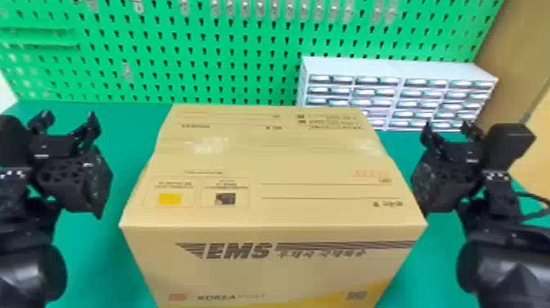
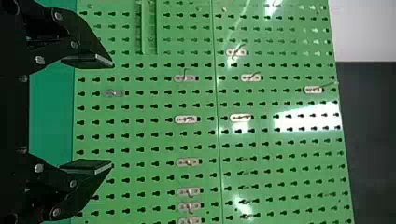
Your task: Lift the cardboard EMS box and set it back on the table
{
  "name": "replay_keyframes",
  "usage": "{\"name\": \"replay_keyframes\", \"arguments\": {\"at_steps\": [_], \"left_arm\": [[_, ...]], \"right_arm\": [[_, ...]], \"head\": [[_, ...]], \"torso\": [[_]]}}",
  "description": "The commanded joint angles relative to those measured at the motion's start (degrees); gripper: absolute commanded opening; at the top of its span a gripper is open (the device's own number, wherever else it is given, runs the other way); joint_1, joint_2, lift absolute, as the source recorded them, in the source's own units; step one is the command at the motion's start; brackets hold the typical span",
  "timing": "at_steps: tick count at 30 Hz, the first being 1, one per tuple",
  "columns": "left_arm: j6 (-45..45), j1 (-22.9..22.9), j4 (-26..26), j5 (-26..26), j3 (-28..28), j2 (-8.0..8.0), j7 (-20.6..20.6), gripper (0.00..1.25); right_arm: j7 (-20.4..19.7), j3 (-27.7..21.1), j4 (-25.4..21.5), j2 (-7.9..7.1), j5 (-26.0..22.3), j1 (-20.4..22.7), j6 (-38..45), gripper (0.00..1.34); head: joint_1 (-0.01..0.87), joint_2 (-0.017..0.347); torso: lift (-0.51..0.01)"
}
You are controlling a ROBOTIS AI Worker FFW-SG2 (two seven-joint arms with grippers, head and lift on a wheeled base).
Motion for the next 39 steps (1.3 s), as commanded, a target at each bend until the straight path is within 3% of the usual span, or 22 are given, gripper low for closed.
{"name": "replay_keyframes", "arguments": {"at_steps": [1,20,31,36,39], "left_arm": [[-0.28,-0.08,0.03,-2.12,-0.67,-0.01,0.05,0.76],[-0.28,-0.08,0.03,-3.79,-1.81,-0.01,-0.04,0.76],[-0.28,0.01,0.03,-3.00,-2.60,-0.01,0.05,0.76],[-0.28,-0.08,0.03,-3.00,-4.97,-0.09,1.37,0.76],[-0.28,0.01,0.03,-2.12,-6.47,-0.09,2.51,0.76]], "right_arm": [[0.00,-0.96,0.76,1.29,1.48,-0.16,-0.27,0.83],[0.00,2.38,1.02,0.59,5.61,-0.24,1.22,0.83],[0.00,3.88,1.02,0.50,4.55,-0.42,1.31,0.83],[0.00,6.43,1.11,1.38,5.43,-1.12,1.66,0.83],[0.00,6.96,1.55,2.78,5.61,-1.47,1.66,0.83]], "head": [[0.678,-0.014],[0.678,-0.014],[0.678,-0.014],[0.678,-0.014],[0.678,-0.014]], "torso": [[-0.092],[-0.092],[-0.092],[-0.092],[-0.092]]}}
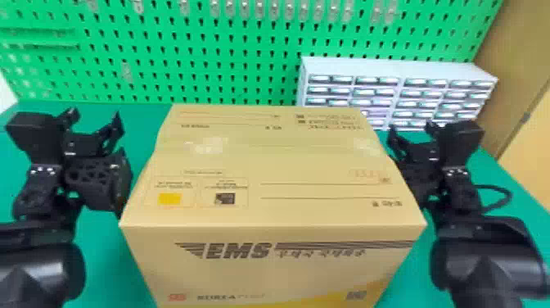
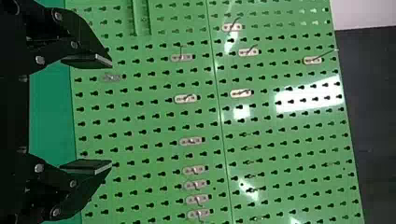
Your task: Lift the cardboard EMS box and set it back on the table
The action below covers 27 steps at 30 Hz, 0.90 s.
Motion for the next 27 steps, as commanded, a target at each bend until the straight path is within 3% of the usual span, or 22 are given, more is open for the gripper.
{"name": "replay_keyframes", "arguments": {"at_steps": [1,10,27], "left_arm": [[0.00,0.06,0.00,0.77,-2.44,0.00,1.39,0.76],[0.00,-0.29,0.00,0.50,-4.64,0.00,2.18,0.76],[0.09,-0.20,0.00,0.59,-6.13,0.00,2.18,0.76]], "right_arm": [[0.00,0.95,0.38,1.82,0.52,-0.53,0.05,0.83],[0.00,2.89,0.82,3.14,0.52,-0.89,0.05,0.83],[0.00,3.41,0.91,3.22,0.43,-0.89,0.23,0.83]], "head": [[0.678,-0.014],[0.678,-0.014],[0.678,-0.014]], "torso": [[-0.092],[-0.092],[-0.092]]}}
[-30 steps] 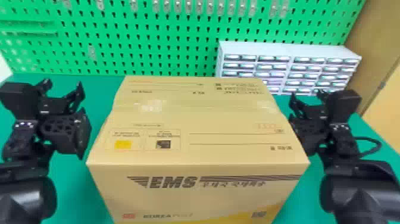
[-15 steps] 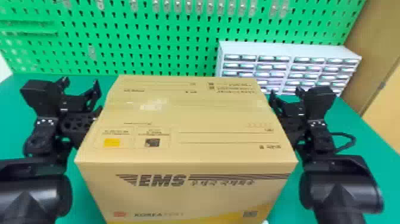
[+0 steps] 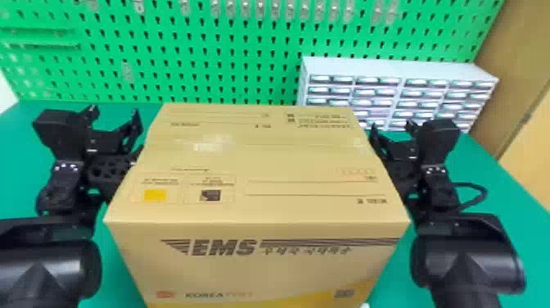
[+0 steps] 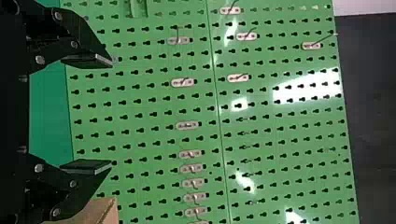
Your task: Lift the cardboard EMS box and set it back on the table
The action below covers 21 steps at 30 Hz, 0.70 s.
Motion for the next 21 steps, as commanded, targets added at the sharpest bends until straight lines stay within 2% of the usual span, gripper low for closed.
{"name": "replay_keyframes", "arguments": {"at_steps": [1,12,21], "left_arm": [[0.02,0.07,0.00,0.00,-0.08,-0.01,-0.01,0.76],[0.29,-0.02,-0.09,1.32,-0.17,-0.01,-0.01,0.76],[0.46,-0.46,-2.11,2.55,-0.17,-0.01,-0.01,0.76]], "right_arm": [[0.01,0.01,-0.01,0.02,-0.08,0.00,0.09,0.83],[0.01,0.28,-0.01,-0.07,-0.70,-0.26,0.71,0.83],[0.01,1.77,-3.97,-0.86,-1.49,-0.79,4.48,0.83]], "head": [[0.678,-0.014],[0.678,-0.014],[0.678,-0.014]], "torso": [[-0.092],[-0.092],[-0.092]]}}
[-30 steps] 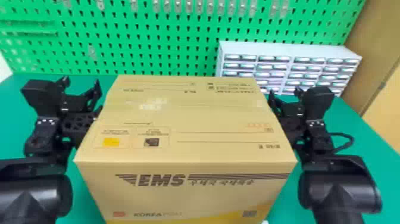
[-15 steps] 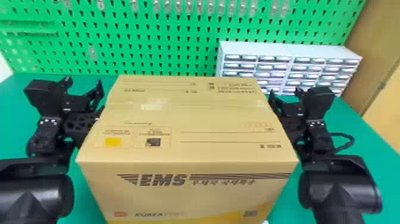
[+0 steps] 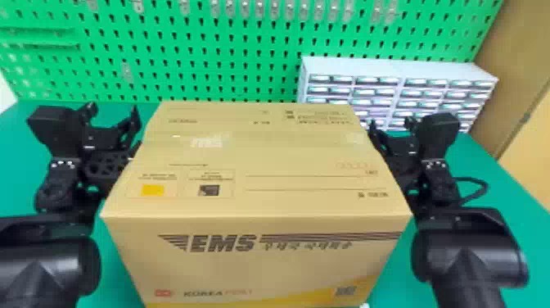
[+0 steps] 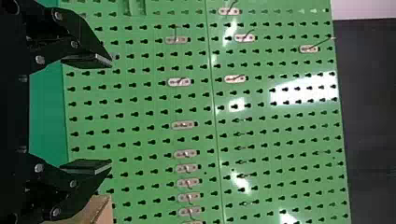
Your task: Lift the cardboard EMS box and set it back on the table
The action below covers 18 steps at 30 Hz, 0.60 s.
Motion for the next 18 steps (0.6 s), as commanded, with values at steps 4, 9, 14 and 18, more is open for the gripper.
{"name": "replay_keyframes", "arguments": {"at_steps": [4,9,14,18], "left_arm": [[0.20,-0.56,-1.83,1.43,-0.09,-0.01,0.00,0.76],[1.07,-0.83,-3.85,1.79,0.35,-0.01,0.17,0.76],[1.25,-1.09,-5.34,2.14,0.61,0.08,0.35,0.76],[1.34,-1.27,-5.96,2.31,0.52,0.08,0.44,0.76]], "right_arm": [[0.00,0.83,-4.26,-0.38,-0.36,-0.76,3.78,0.83],[0.00,1.45,-7.25,-0.55,0.25,-1.03,6.24,0.83],[0.00,2.06,-9.53,-0.64,0.25,-1.03,7.65,0.83],[0.00,2.33,-10.15,-0.64,0.25,-1.20,7.91,0.83]], "head": [[0.678,-0.014],[0.678,-0.014],[0.678,-0.014],[0.678,-0.014]], "torso": [[-0.092],[-0.092],[-0.092],[-0.092]]}}
